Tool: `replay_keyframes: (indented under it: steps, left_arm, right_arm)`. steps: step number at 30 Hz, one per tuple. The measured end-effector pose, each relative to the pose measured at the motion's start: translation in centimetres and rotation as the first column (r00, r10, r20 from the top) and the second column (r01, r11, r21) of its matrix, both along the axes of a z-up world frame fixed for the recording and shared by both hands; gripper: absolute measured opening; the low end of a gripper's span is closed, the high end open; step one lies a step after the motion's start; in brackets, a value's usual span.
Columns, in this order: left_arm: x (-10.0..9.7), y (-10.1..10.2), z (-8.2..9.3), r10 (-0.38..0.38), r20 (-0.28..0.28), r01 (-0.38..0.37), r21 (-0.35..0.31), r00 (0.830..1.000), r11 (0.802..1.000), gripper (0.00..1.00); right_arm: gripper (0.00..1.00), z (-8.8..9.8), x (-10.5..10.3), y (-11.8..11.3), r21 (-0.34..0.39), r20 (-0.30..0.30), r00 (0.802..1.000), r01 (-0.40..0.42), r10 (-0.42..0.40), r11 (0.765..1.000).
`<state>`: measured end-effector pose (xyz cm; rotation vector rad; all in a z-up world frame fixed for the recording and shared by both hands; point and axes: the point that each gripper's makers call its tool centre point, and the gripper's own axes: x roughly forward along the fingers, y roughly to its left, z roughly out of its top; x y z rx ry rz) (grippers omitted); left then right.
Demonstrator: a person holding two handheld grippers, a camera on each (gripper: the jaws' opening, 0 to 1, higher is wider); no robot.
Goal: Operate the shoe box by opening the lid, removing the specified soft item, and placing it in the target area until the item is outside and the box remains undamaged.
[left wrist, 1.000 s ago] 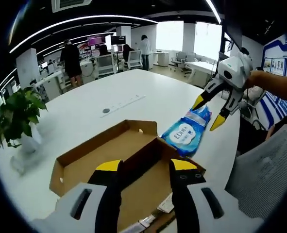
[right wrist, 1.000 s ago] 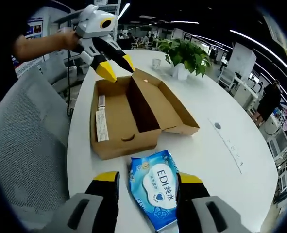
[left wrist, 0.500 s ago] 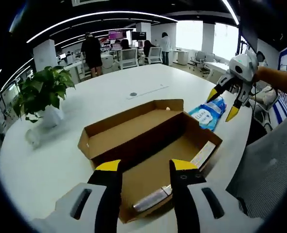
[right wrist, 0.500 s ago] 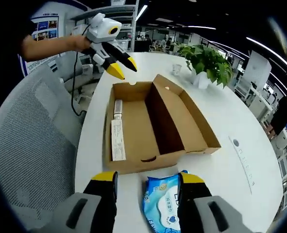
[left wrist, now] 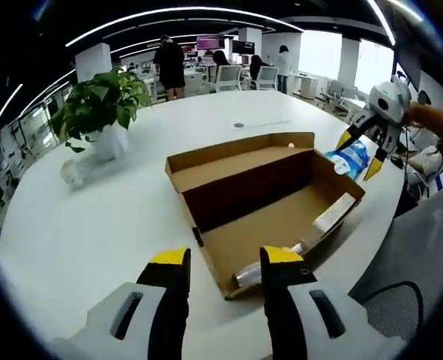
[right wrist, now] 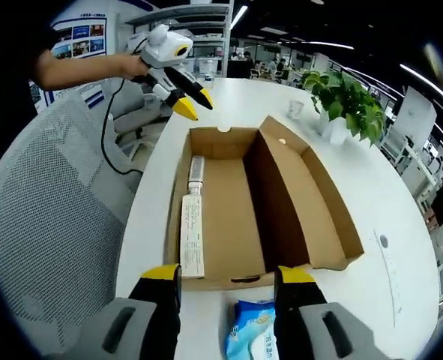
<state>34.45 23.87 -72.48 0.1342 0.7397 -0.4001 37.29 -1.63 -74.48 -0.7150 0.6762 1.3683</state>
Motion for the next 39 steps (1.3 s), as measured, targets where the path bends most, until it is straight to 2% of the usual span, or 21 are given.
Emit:
replay_keyframes:
  steps: [8,15,23,29,34,39]
  left_arm:
    - [-1.1,0.3,-2.3,0.037,-0.042,-0.038,-0.014,0.998,0.999,0.28]
    - [-1.5,0.6,-3.5,0.071,-0.063,-0.073,-0.03,0.995,0.997,0.19]
    - [-1.5,0.8,-3.9,0.111,-0.071,-0.116,-0.069,0.991,0.991,0.1]
    - [-1.4,1.2,-4.0,0.127,-0.066,-0.131,-0.052,0.99,0.99,0.05]
    - [-1.4,1.1,-4.0,0.133,-0.072,-0.138,-0.065,0.988,0.988,0.05]
    - [-1.4,1.1,-4.0,0.14,-0.07,-0.144,-0.067,0.988,0.987,0.05]
  right_arm:
    - [0.47,-1.0,-0.2,1.2,-0.034,-0.005,0.999,-0.052,0.051,0.998]
    - [0.46,-1.9,-0.2,2.2,-0.049,-0.023,0.998,-0.067,0.066,0.997]
    - [0.46,-3.3,-0.8,3.2,-0.079,-0.037,0.993,-0.117,0.114,0.99]
    - [0.44,-4.2,-1.3,3.9,-0.093,-0.062,0.989,-0.143,0.137,0.985]
    - [0.42,-4.6,-1.3,4.5,-0.087,-0.087,0.987,-0.145,0.138,0.986]
    - [0.42,-4.5,-1.1,4.6,-0.089,-0.076,0.987,-0.151,0.144,0.985]
